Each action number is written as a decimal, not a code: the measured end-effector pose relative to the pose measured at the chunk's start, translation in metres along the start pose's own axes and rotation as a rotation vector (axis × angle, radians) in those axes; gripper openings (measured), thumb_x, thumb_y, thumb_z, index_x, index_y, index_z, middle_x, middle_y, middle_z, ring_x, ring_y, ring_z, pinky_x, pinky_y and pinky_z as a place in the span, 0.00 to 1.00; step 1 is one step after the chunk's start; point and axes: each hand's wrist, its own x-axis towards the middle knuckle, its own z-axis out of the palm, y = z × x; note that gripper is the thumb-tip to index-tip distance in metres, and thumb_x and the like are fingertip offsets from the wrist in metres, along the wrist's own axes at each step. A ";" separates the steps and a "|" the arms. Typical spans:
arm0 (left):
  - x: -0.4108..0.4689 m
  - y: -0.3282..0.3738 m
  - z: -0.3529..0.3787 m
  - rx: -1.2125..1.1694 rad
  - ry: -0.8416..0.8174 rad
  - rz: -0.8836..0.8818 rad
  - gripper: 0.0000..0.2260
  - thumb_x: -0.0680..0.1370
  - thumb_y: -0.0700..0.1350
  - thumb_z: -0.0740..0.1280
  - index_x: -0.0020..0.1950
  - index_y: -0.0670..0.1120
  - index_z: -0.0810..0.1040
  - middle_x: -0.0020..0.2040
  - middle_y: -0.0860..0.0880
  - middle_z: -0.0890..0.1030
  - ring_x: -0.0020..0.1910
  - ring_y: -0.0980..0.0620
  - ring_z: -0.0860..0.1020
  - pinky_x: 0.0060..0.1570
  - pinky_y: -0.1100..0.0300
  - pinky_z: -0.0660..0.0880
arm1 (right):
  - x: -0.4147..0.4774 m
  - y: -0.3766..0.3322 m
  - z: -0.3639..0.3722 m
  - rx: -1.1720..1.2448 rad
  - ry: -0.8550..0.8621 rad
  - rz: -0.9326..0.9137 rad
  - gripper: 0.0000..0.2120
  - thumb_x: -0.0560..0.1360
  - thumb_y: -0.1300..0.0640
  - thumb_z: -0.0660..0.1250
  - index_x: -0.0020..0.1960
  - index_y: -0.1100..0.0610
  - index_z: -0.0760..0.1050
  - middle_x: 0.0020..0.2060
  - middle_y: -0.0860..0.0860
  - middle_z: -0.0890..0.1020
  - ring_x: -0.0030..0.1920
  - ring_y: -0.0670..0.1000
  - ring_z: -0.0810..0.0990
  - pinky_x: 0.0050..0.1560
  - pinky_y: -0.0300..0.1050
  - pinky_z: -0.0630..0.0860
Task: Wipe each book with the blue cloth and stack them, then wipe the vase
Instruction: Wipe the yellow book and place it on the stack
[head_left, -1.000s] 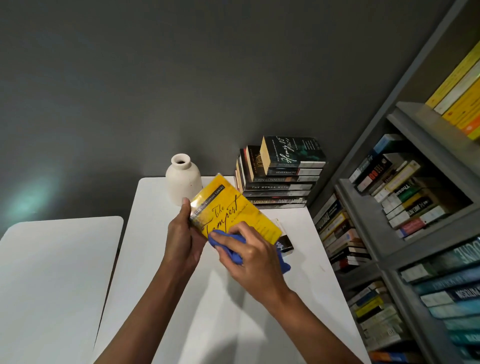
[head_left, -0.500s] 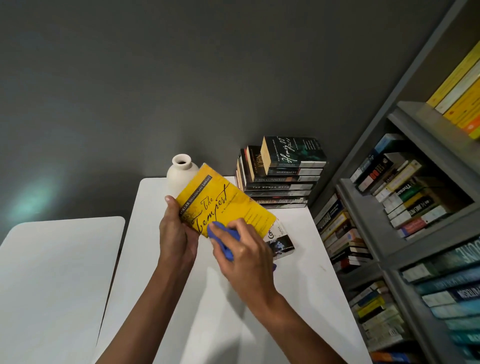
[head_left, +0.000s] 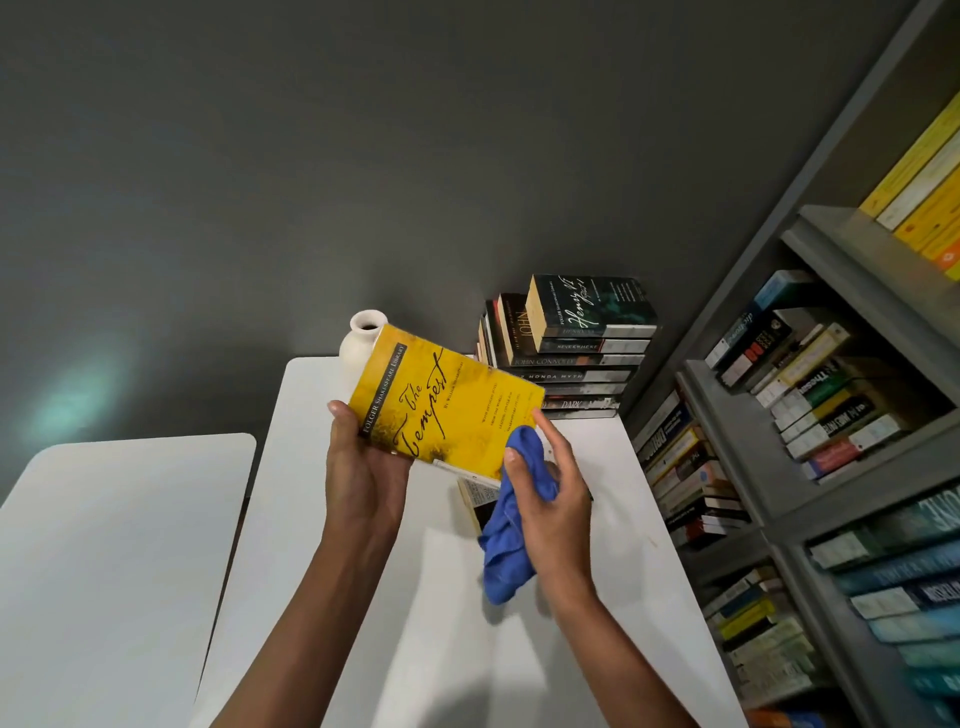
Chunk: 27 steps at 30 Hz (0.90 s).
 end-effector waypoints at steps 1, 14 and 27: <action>-0.001 0.001 -0.003 0.050 -0.024 -0.011 0.23 0.83 0.54 0.54 0.73 0.43 0.68 0.63 0.46 0.80 0.59 0.50 0.81 0.54 0.48 0.80 | 0.006 0.001 -0.005 0.014 0.001 -0.001 0.21 0.76 0.52 0.68 0.68 0.41 0.71 0.61 0.39 0.77 0.61 0.41 0.76 0.60 0.38 0.73; -0.001 -0.008 -0.010 0.653 -0.086 0.071 0.12 0.83 0.50 0.58 0.62 0.45 0.72 0.54 0.47 0.81 0.46 0.52 0.82 0.35 0.62 0.79 | 0.047 0.001 -0.042 -0.078 0.105 0.012 0.07 0.81 0.52 0.60 0.58 0.47 0.72 0.50 0.38 0.77 0.54 0.44 0.78 0.54 0.42 0.75; 0.014 -0.070 0.047 0.776 -0.199 0.072 0.16 0.83 0.49 0.58 0.69 0.45 0.64 0.60 0.46 0.79 0.49 0.54 0.82 0.43 0.59 0.78 | 0.078 0.009 -0.086 -0.085 0.000 0.149 0.12 0.77 0.49 0.64 0.48 0.59 0.75 0.39 0.48 0.81 0.39 0.38 0.78 0.43 0.33 0.73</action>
